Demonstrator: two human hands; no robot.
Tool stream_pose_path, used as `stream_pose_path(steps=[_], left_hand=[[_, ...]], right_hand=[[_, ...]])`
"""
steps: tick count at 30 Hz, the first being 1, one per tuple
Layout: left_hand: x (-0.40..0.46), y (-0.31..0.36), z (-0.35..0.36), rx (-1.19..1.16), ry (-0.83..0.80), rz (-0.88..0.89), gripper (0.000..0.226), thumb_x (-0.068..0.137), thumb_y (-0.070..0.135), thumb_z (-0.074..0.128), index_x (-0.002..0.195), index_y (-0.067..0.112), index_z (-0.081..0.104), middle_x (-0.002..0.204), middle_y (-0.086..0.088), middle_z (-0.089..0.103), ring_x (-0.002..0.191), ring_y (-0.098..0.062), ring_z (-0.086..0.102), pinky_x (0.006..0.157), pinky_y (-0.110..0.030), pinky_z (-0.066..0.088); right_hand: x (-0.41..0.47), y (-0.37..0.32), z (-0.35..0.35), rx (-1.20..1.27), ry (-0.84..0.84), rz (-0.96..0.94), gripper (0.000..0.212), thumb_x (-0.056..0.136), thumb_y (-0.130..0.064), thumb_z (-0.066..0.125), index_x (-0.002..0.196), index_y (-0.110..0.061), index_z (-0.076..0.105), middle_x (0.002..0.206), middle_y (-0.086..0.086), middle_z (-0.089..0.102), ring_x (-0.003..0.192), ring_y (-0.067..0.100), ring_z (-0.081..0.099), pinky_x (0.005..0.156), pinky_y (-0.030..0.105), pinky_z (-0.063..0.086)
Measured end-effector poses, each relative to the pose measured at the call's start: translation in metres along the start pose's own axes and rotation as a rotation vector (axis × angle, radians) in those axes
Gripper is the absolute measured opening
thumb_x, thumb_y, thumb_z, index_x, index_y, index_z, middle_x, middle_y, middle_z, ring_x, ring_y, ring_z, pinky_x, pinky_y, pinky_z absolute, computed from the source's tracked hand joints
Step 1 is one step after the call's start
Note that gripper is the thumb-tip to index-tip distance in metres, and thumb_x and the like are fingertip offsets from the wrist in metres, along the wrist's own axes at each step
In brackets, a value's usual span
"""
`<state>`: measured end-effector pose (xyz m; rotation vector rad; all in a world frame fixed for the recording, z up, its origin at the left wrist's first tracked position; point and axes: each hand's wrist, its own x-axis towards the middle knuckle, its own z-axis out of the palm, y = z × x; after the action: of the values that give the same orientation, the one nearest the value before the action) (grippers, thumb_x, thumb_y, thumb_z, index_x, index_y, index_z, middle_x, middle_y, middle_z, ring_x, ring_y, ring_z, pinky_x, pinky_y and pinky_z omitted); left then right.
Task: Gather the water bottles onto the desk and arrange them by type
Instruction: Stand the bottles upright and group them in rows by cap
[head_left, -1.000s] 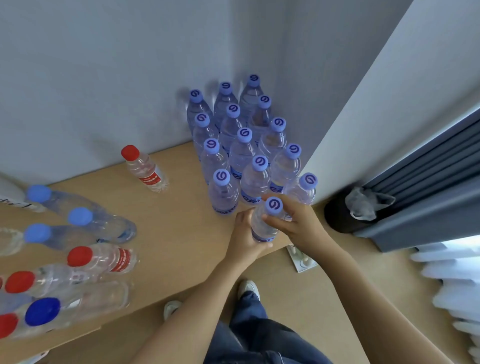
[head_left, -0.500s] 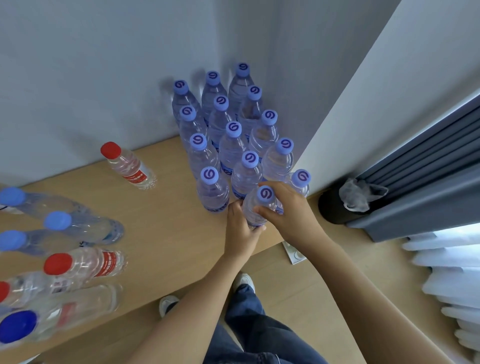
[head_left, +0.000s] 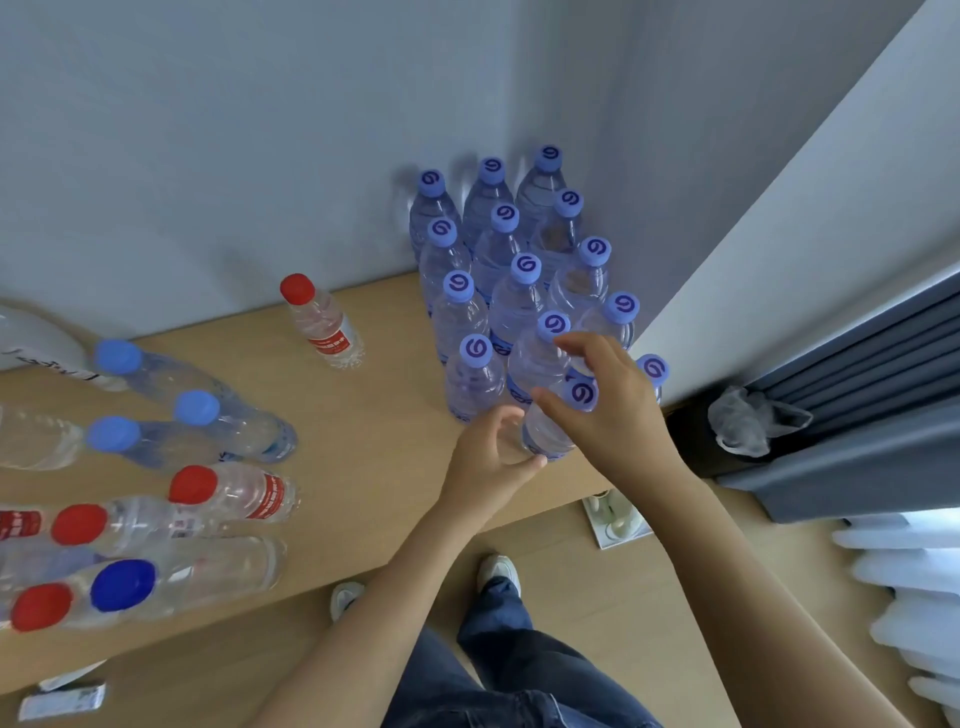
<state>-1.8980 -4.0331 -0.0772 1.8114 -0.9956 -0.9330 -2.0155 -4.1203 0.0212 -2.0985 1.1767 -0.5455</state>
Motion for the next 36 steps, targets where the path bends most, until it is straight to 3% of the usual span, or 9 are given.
stream_pose_path(steps=[2, 5, 10, 16, 20, 23, 25, 29, 36], left_hand=[[-0.010, 0.010, -0.024, -0.063, 0.003, -0.027, 0.045, 0.078, 0.015, 0.082, 0.115, 0.027, 0.059, 0.116, 0.017, 0.062, 0.109, 0.012, 0.055, 0.090, -0.007, 0.040], [-0.024, 0.027, -0.064, -0.146, 0.101, -0.012, 0.046, 0.078, 0.013, 0.083, 0.116, 0.025, 0.060, 0.118, 0.014, 0.064, 0.109, 0.011, 0.057, 0.094, -0.008, 0.041], [-0.049, 0.047, -0.137, -0.184, 0.340, 0.056, 0.043, 0.077, 0.012, 0.084, 0.110, 0.027, 0.061, 0.111, 0.013, 0.067, 0.109, 0.002, 0.060, 0.099, -0.018, 0.046], [-0.104, 0.035, -0.226, -0.242, 0.622, 0.003, 0.042, 0.078, 0.013, 0.083, 0.106, 0.036, 0.062, 0.113, 0.015, 0.066, 0.111, -0.002, 0.061, 0.098, -0.026, 0.049], [-0.153, 0.012, -0.278, -0.221, 0.823, -0.049, 0.044, 0.079, 0.011, 0.081, 0.106, 0.040, 0.062, 0.109, 0.021, 0.068, 0.111, 0.002, 0.061, 0.095, -0.017, 0.049], [-0.189, -0.007, -0.306, -0.226, 0.979, -0.082, 0.041, 0.078, 0.012, 0.081, 0.107, 0.036, 0.064, 0.108, 0.017, 0.070, 0.109, -0.001, 0.063, 0.095, -0.025, 0.050], [-0.209, -0.019, -0.317, -0.232, 1.050, -0.084, 0.043, 0.078, 0.009, 0.082, 0.103, 0.041, 0.065, 0.107, 0.016, 0.070, 0.108, -0.003, 0.064, 0.095, -0.029, 0.050], [-0.233, -0.039, -0.327, -0.267, 1.097, -0.121, 0.041, 0.079, 0.010, 0.082, 0.104, 0.037, 0.065, 0.110, 0.013, 0.070, 0.111, -0.004, 0.063, 0.096, -0.026, 0.048], [-0.255, -0.076, -0.345, -0.288, 1.107, -0.186, 0.042, 0.080, 0.005, 0.080, 0.109, 0.030, 0.064, 0.110, 0.019, 0.069, 0.112, 0.000, 0.062, 0.095, -0.022, 0.045]], right_hand=[[0.002, -0.015, 0.003, 0.046, 0.064, -0.072, 0.045, 0.082, -0.027, 0.074, 0.123, -0.016, 0.059, 0.116, -0.011, 0.056, 0.102, -0.012, 0.045, 0.087, 0.000, 0.033], [0.008, -0.046, 0.010, 0.086, 0.073, -0.169, 0.042, 0.080, -0.012, 0.078, 0.118, -0.008, 0.062, 0.109, -0.006, 0.058, 0.099, -0.007, 0.045, 0.087, -0.002, 0.031], [0.019, -0.105, 0.043, 0.186, -0.058, -0.274, 0.044, 0.081, -0.014, 0.078, 0.122, -0.010, 0.061, 0.116, -0.004, 0.060, 0.105, -0.005, 0.049, 0.091, 0.002, 0.034], [0.017, -0.176, 0.106, 0.266, -0.260, -0.389, 0.042, 0.083, -0.023, 0.076, 0.121, -0.019, 0.059, 0.117, -0.012, 0.060, 0.112, 0.003, 0.056, 0.094, 0.009, 0.040], [0.004, -0.222, 0.146, 0.255, -0.436, -0.453, 0.043, 0.085, -0.043, 0.068, 0.125, -0.032, 0.055, 0.122, -0.020, 0.056, 0.117, 0.000, 0.052, 0.096, 0.017, 0.041], [-0.013, -0.255, 0.178, 0.342, -0.521, -0.495, 0.040, 0.086, -0.030, 0.072, 0.122, -0.025, 0.058, 0.116, -0.024, 0.054, 0.112, -0.008, 0.049, 0.092, 0.003, 0.034], [-0.025, -0.275, 0.200, 0.362, -0.587, -0.519, 0.040, 0.086, -0.023, 0.074, 0.123, -0.020, 0.058, 0.116, -0.021, 0.055, 0.110, -0.006, 0.049, 0.095, 0.006, 0.036], [-0.045, -0.300, 0.238, 0.399, -0.728, -0.471, 0.043, 0.087, -0.021, 0.072, 0.126, -0.020, 0.055, 0.122, -0.007, 0.057, 0.116, 0.008, 0.053, 0.100, 0.028, 0.045], [-0.061, -0.323, 0.303, 0.187, -0.834, -0.395, 0.058, 0.081, -0.024, 0.077, 0.133, -0.017, 0.050, 0.125, -0.005, 0.053, 0.109, 0.009, 0.050, 0.094, 0.026, 0.042]])
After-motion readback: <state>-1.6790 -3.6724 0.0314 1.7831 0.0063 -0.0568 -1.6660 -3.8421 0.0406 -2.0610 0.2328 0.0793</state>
